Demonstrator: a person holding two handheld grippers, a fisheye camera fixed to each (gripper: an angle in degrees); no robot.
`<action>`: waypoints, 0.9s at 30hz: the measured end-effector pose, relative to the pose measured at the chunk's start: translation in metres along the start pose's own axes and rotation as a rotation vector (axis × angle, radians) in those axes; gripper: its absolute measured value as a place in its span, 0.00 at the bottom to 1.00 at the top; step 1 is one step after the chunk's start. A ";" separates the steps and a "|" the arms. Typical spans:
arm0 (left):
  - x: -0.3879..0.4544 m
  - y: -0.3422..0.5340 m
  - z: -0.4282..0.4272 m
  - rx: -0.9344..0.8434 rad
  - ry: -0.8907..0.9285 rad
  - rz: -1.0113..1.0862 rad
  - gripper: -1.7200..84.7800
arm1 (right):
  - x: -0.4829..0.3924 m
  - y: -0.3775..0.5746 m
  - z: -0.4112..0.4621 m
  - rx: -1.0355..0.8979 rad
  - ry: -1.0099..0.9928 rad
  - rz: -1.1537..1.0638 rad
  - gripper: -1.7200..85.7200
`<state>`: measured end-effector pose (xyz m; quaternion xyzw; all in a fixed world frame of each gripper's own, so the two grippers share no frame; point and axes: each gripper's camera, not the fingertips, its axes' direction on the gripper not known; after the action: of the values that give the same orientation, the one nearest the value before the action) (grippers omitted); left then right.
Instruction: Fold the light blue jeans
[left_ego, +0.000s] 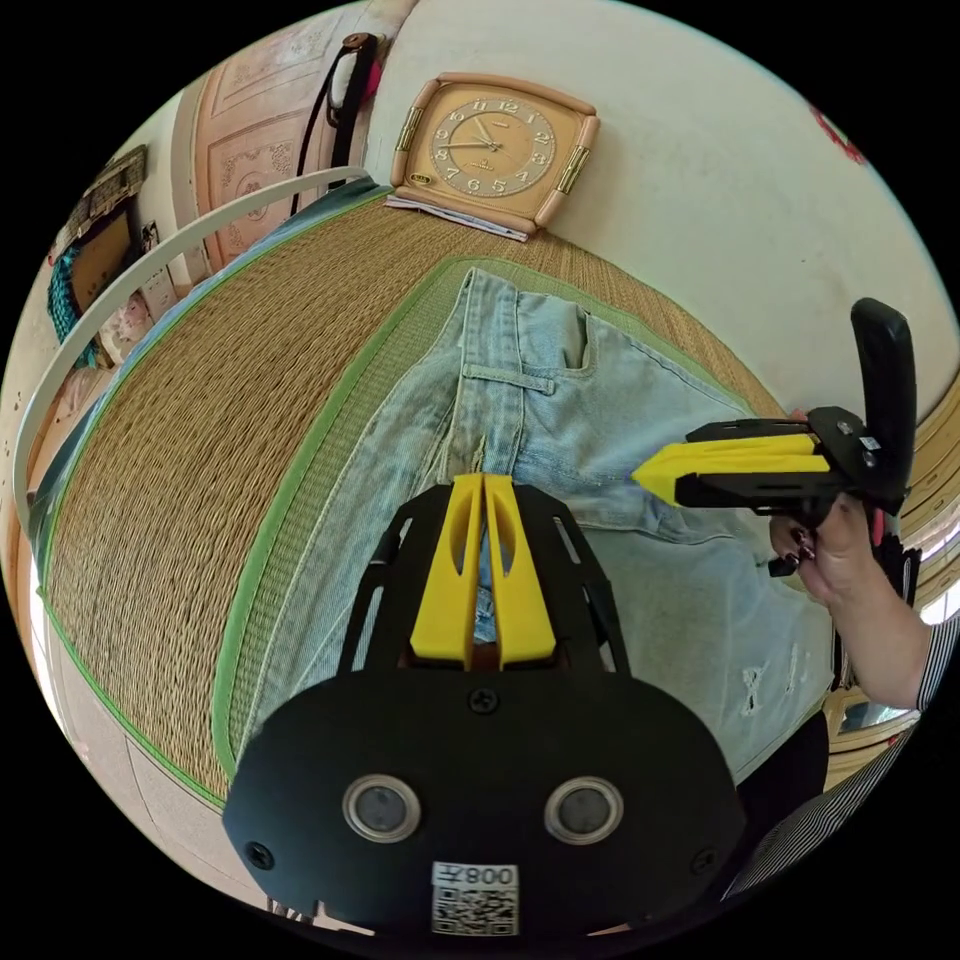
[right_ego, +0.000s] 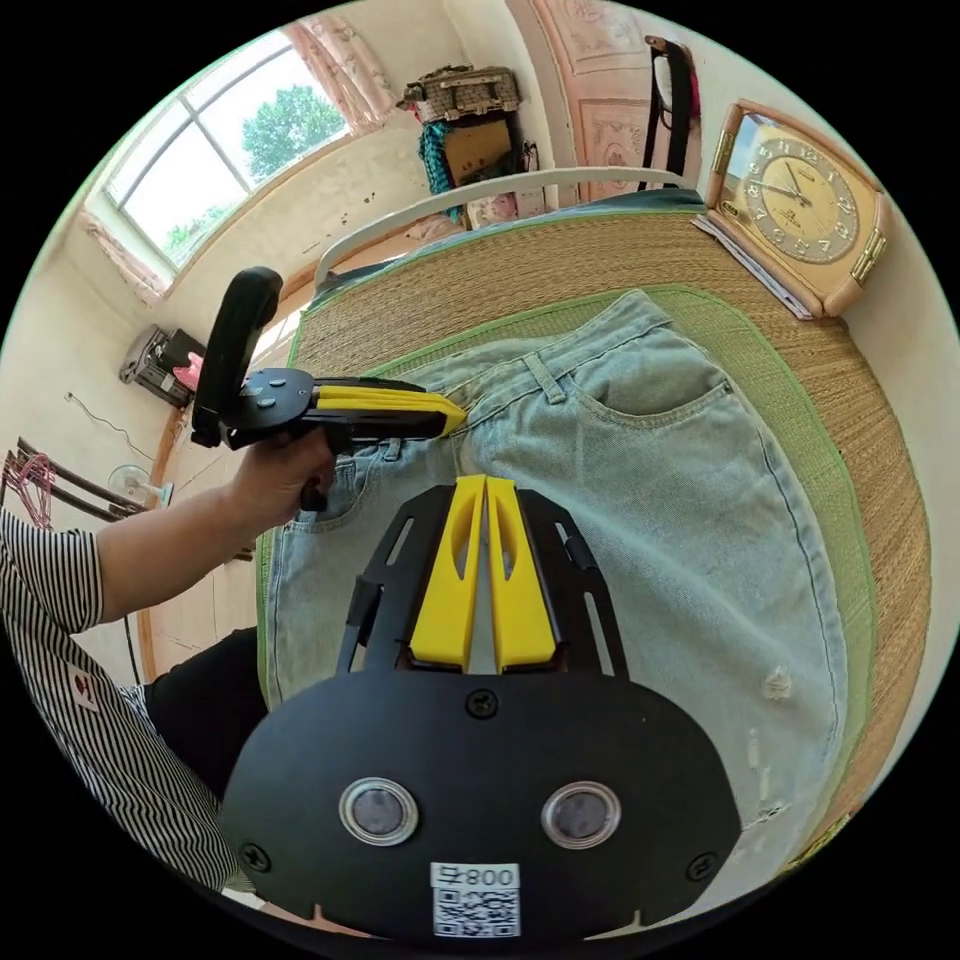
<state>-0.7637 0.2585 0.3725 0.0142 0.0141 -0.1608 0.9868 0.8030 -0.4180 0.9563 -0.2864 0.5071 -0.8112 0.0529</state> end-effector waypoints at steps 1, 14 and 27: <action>0.000 -0.001 0.000 0.000 0.002 -0.001 0.02 | 0.007 0.006 -0.001 -0.010 0.008 0.027 0.02; 0.012 -0.026 -0.005 -0.001 -0.081 0.034 0.02 | 0.009 0.023 -0.018 -0.051 0.160 0.004 0.02; 0.014 -0.065 -0.026 -0.024 -0.026 0.002 0.02 | 0.052 0.069 -0.079 -0.011 0.017 0.171 0.02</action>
<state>-0.7718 0.1932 0.3444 0.0002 0.0033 -0.1600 0.9871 0.7049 -0.4080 0.8939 -0.2356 0.5345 -0.8033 0.1161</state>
